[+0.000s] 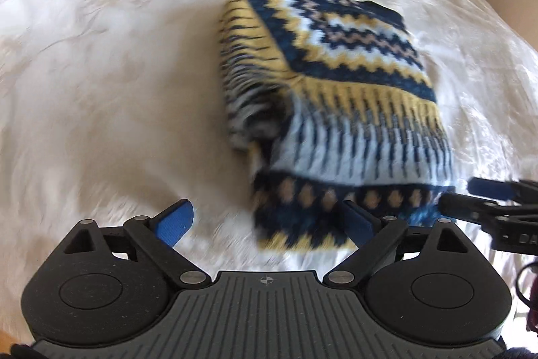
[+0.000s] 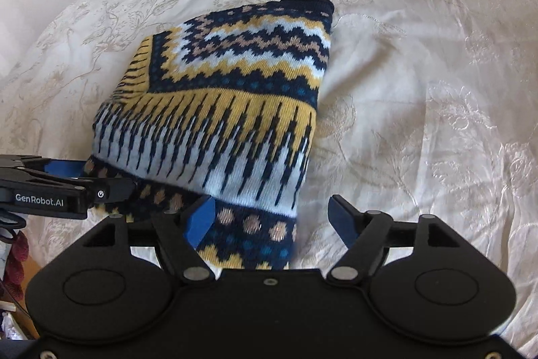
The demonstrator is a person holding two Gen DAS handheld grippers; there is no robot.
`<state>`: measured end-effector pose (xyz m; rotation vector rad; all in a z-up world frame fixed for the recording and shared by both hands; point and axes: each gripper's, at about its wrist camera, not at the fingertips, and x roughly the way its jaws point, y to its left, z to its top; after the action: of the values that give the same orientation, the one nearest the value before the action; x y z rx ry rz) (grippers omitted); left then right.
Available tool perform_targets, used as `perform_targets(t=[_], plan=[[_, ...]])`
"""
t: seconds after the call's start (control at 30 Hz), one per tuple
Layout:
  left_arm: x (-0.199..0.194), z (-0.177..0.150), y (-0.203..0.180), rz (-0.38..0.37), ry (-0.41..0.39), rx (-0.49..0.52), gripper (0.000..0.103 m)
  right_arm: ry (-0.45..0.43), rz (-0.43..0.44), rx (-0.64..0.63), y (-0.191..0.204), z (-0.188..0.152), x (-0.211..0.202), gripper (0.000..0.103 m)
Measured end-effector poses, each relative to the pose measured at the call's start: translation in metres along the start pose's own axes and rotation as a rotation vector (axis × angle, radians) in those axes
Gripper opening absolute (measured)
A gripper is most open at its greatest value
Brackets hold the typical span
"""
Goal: Fold small clothes
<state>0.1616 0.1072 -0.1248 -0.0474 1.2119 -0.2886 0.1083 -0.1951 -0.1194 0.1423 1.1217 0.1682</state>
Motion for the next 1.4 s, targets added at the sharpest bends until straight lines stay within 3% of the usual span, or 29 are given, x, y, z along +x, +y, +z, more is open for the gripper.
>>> perform_targets(t=[0.07, 0.2, 0.7, 0.8, 1.0, 1.2, 1.4], plan=[[-0.014, -0.007, 0.002, 0.022, -0.028, -0.031, 0.094, -0.017, 0.019, 0.015, -0.003, -0.006, -0.011, 0.08], [-0.045, -0.011, -0.003, 0.04, -0.109, -0.06, 0.094, -0.088, 0.061, 0.04, -0.008, -0.011, -0.037, 0.103], [-0.142, -0.01, -0.076, 0.169, -0.39, 0.006, 0.093, -0.271, 0.072, -0.012, -0.001, -0.009, -0.115, 0.103], [-0.15, -0.01, -0.083, 0.17, -0.386, 0.019, 0.093, -0.269, 0.085, -0.016, 0.001, -0.009, -0.12, 0.103], [-0.148, -0.011, -0.092, 0.196, -0.304, -0.003, 0.093, -0.282, 0.079, 0.013, 0.006, -0.014, -0.133, 0.102], [-0.152, -0.017, -0.097, 0.214, -0.287, -0.009, 0.093, -0.29, -0.08, 0.016, 0.015, -0.022, -0.147, 0.102], [-0.152, -0.021, -0.1, 0.229, -0.243, -0.008, 0.093, -0.236, -0.095, 0.056, 0.009, -0.024, -0.148, 0.102]])
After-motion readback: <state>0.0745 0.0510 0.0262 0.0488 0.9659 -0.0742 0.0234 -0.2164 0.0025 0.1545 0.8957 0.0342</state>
